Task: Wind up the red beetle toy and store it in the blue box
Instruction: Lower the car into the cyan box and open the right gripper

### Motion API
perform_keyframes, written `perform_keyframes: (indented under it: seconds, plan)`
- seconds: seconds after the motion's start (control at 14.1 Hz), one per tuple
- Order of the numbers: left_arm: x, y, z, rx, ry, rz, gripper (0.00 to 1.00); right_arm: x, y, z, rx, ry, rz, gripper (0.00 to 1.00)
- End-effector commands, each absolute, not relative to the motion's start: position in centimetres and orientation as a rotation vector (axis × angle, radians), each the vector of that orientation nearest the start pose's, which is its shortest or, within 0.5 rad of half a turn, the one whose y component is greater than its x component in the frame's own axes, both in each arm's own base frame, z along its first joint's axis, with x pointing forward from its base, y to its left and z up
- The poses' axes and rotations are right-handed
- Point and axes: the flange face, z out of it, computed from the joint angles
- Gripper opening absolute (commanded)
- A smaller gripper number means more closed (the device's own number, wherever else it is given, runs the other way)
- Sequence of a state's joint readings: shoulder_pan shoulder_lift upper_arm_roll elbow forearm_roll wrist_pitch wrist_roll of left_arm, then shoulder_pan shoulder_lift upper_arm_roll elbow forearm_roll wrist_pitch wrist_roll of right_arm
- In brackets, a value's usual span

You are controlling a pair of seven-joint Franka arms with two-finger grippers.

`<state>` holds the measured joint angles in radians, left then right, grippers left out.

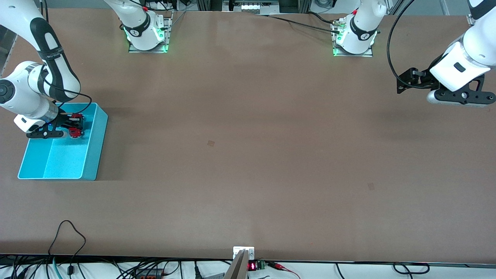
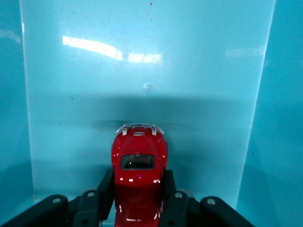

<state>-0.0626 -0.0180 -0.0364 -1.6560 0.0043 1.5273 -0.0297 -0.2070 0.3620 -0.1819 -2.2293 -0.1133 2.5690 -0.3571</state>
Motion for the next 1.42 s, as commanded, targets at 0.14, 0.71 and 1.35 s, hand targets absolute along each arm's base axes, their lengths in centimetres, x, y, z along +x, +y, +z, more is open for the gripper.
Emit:
perform_keyframes:
  seconds: [0.14, 0.71, 1.35]
  plan:
    - [53.9, -5.9, 60.0, -3.123, 0.127, 0.174, 1.0, 50.0, -21.0, 19.7, -3.236, -0.088, 0.121, 0.17]
    - [54.0, -5.7, 60.4, -3.124, 0.115, 0.172, 1.0, 50.1, -20.9, 19.5, -3.235, -0.105, 0.132, 0.68]
    - [53.2, -5.4, 60.0, -3.111, 0.107, 0.272, 1.0, 53.9, -17.9, 32.1, -3.229, -0.2, 0.061, 1.0]
